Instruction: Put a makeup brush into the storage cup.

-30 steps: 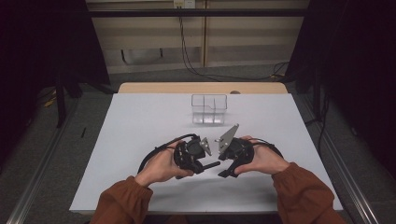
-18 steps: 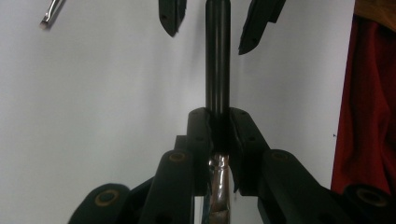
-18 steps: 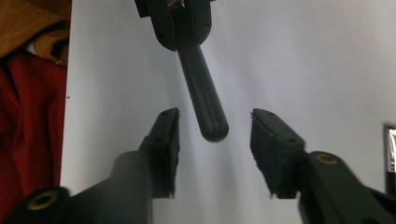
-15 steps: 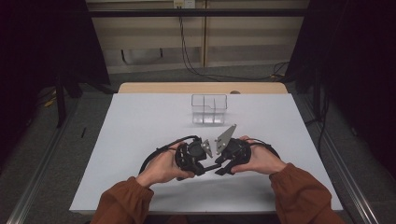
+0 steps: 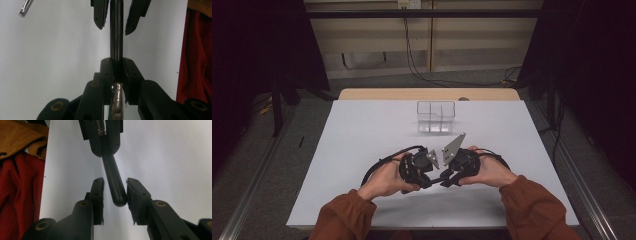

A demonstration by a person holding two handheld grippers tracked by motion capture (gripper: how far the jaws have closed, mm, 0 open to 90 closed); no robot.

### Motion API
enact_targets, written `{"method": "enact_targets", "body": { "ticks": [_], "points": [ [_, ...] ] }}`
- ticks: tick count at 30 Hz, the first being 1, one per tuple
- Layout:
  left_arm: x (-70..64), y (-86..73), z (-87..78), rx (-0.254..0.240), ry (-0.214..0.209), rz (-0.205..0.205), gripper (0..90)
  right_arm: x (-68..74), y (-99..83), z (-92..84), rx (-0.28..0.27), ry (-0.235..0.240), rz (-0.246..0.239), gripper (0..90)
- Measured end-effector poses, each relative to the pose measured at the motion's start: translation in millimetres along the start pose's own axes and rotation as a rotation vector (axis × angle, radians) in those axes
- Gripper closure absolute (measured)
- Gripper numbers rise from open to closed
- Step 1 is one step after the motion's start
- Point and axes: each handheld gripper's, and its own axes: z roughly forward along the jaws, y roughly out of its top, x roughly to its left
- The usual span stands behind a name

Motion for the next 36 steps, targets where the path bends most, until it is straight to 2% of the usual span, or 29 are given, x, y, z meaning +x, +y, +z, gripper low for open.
{"method": "enact_targets", "body": {
  "ticks": [1, 2, 5, 6, 8, 9, 10, 11, 13, 14, 15, 16, 17, 18, 19, 20, 21, 22, 24, 25, 27, 28, 29, 34, 36],
  "points": [
    [-0.1, 0.1, 0.2, -0.001, -0.001, -0.001, 79.8, 0.5, 0.2, 0.2, 0.0, 0.003, 0.0, 69.1],
    [-2.2, 0.0, 2.1, -0.019, 0.001, -0.025, 79.8, 1.3, 0.7, 0.7, 0.001, 0.001, -0.006, 68.6],
    [-2.1, -0.2, 3.2, -0.027, -0.002, -0.027, 79.8, 3.1, 2.2, 1.1, -0.002, 0.006, -0.009, 68.9],
    [-1.9, -0.1, 3.0, -0.023, -0.002, -0.023, 79.8, 2.3, 2.3, 1.0, -0.001, 0.007, -0.016, 69.2],
    [0.4, 0.4, 1.2, 0.002, -0.004, 0.015, 79.8, 1.9, 2.3, 1.7, 0.003, 0.008, -0.014, 71.6],
    [0.4, 0.6, 1.1, 0.007, -0.01, 0.019, 79.8, 4.5, 2.9, 3.0, -0.008, 0.008, 0.024, 73.3],
    [-3.3, 0.0, 4.0, -0.024, -0.007, -0.022, 79.8, 4.7, 2.9, 3.5, -0.004, 0.013, 0.027, 75.3],
    [-4.2, -0.1, 5.1, -0.032, -0.008, -0.03, 79.7, 5.3, 2.8, 4.1, -0.006, 0.015, 0.035, 75.8],
    [-1.3, 0.0, 3.4, 0.003, -0.017, 0.017, 79.7, 5.4, 2.1, 5.2, -0.005, 0.017, 0.025, 76.4],
    [3.4, 0.9, 0.9, 0.051, -0.004, 0.088, 79.6, 5.5, 1.7, 5.4, -0.002, 0.02, 0.02, 76.7],
    [3.4, 0.7, 1.1, 0.051, -0.004, 0.088, 79.6, 5.5, 1.6, 5.7, -0.007, 0.018, 0.016, 77.1],
    [0.6, 0.0, 3.1, 0.021, -0.006, 0.048, 79.5, 5.9, 1.2, 6.1, -0.004, 0.027, 0.02, 77.4],
    [2.8, 0.4, 1.2, 0.048, -0.005, 0.08, 79.4, 5.5, 0.9, 6.2, -0.004, 0.029, 0.013, 77.7],
    [3.6, 0.2, 0.6, 0.051, -0.001, 0.091, 78.9, 5.3, 0.6, 6.2, -0.008, 0.029, 0.007, 78.2],
    [2.3, -0.4, 1.2, 0.034, 0.0, 0.071, 78.6, 5.8, 0.8, 6.0, -0.007, 0.031, 0.012, 78.6],
    [-1.7, -1.7, 3.7, -0.016, -0.001, 0.007, 78.1, 5.1, 0.6, 5.7, -0.009, 0.029, -0.006, 79.2],
    [0.0, -2.0, 2.5, -0.01, 0.0, 0.025, 77.4, 3.0, 0.3, 4.8, -0.001, 0.034, -0.048, 79.5],
    [-0.3, -2.4, 2.6, -0.021, -0.001, 0.016, 77.3, 4.7, 0.7, 4.0, 0.001, 0.034, -0.025, 79.7],
    [0.8, -2.8, 1.9, -0.021, -0.004, 0.023, 76.9, 4.6, 0.5, 3.6, -0.01, 0.032, -0.016, 79.7],
    [0.9, -2.8, 1.8, -0.022, -0.002, 0.021, 76.7, 2.9, -0.1, 3.5, -0.013, 0.033, -0.035, 79.8],
    [0.4, -3.4, 2.4, -0.042, 0.002, -0.005, 76.0, 3.9, -0.2, 3.0, -0.014, 0.029, -0.018, 79.8],
    [2.2, -3.5, 0.9, -0.03, -0.006, 0.01, 75.3, 3.6, -0.3, 3.0, -0.016, 0.026, -0.022, 79.8],
    [1.9, -4.1, 1.2, -0.045, -0.007, 0.0, 74.0, 4.0, -0.4, 2.7, -0.016, 0.028, -0.015, 79.9],
    [0.9, -5.2, -0.8, -0.078, 0.004, 0.009, 66.8, 1.9, -2.6, 1.6, -0.019, 0.018, -0.009, 79.9],
    [1.0, -5.9, -1.3, -0.094, 0.015, -0.002, 63.7, 0.8, -4.2, 1.0, -0.028, 0.017, -0.007, 79.9]
  ]
}}
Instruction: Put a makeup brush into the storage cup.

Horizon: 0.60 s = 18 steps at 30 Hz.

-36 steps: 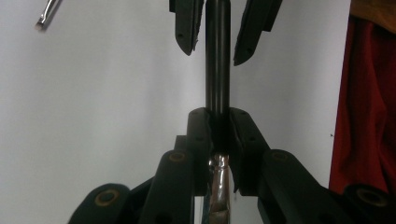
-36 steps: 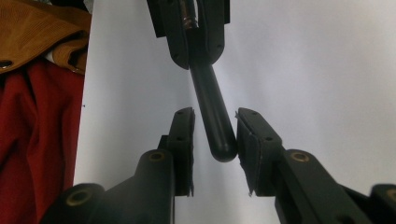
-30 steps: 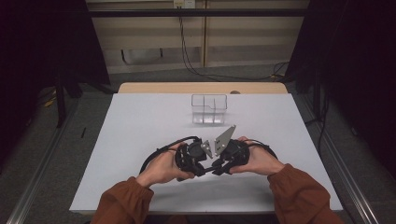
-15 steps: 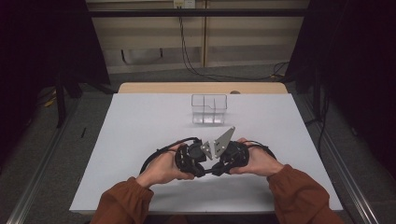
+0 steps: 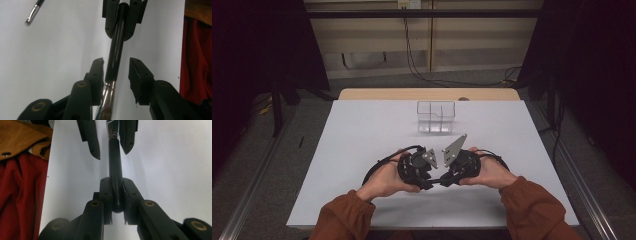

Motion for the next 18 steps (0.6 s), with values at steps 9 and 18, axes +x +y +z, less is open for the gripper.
{"method": "enact_targets", "body": {
  "ticks": [9, 18],
  "points": [
    [4.0, -4.7, -9.5, -0.084, 0.051, -0.03, 42.7, 0.0, -6.6, -5.7, -0.015, -0.012, 0.035, 79.9],
    [9.3, -15.2, -19.3, -0.174, 0.1, -0.118, 21.6, -1.1, -14.4, -14.5, -0.022, -0.048, 0.06, 79.9]
  ]
}}
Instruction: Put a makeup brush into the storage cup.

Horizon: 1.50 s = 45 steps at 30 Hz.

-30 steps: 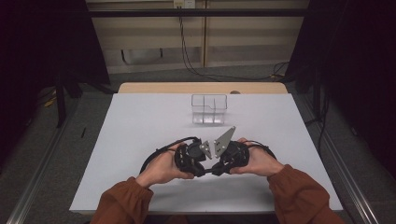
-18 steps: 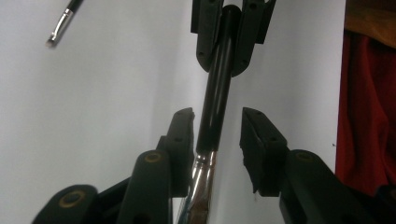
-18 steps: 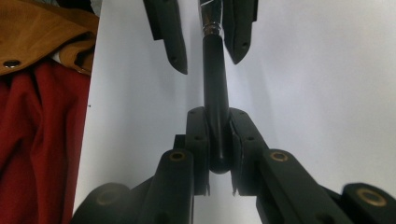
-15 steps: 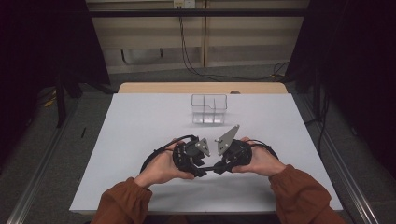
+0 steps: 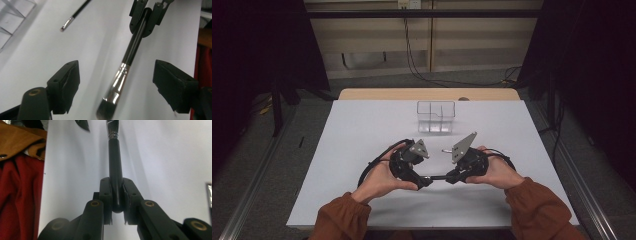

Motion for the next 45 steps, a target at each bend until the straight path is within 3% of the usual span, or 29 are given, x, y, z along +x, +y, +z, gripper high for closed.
{"method": "enact_targets", "body": {
  "ticks": [3, 9, 16, 22, 27, 33, 40, 45],
  "points": [
    [5.0, -4.6, -5.7, -0.044, 0.018, -0.042, 16.5, -4.6, -3.6, -8.2, -0.038, -0.015, 0.024, 79.9],
    [13.1, -18.4, -15.0, -0.101, 0.041, -0.119, 9.9, -6.5, -11.6, -12.6, -0.052, -0.032, 0.052, 79.9],
    [12.5, -32.8, -24.8, -0.166, 0.063, -0.151, 6.2, -6.4, -19.1, -17.3, -0.084, -0.054, 0.087, 79.8],
    [17.0, -47.4, -26.9, -0.163, 0.046, -0.176, 4.1, -4.7, -28.2, -19.7, -0.085, -0.072, 0.118, 79.8],
    [21.4, -58.2, -30.2, -0.187, 0.085, -0.223, 3.9, -1.4, -36.1, -20.2, -0.093, -0.089, 0.14, 79.8],
    [19.5, -65.0, -35.7, -0.23, 0.15, -0.235, 3.9, -0.5, -44.3, -22.5, -0.135, -0.106, 0.173, 79.8],
    [20.0, -68.1, -33.9, -0.25, 0.157, -0.25, 3.9, -0.2, -47.7, -22.6, -0.226, -0.136, 0.2, 79.8],
    [17.1, -68.0, -32.6, -0.26, 0.156, -0.228, 3.9, 2.4, -48.1, -19.2, -0.263, -0.138, 0.199, 79.8]
  ]
}}
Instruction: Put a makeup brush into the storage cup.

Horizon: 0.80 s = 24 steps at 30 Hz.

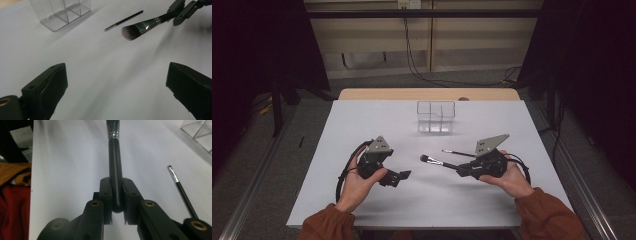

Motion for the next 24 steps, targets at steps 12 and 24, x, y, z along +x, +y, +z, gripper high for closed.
{"method": "enact_targets", "body": {
  "ticks": [12, 24],
  "points": [
    [-6.5, -0.4, 4.8, -0.002, -0.003, 0.013, 3.9, 5.6, 0.9, -2.6, -0.143, -0.01, -0.005, 79.9],
    [-10.4, 0.5, 6.5, -0.051, -0.009, -0.008, 3.9, 13.8, 3.3, -1.1, -0.254, -0.007, -0.045, 79.8]
  ]
}}
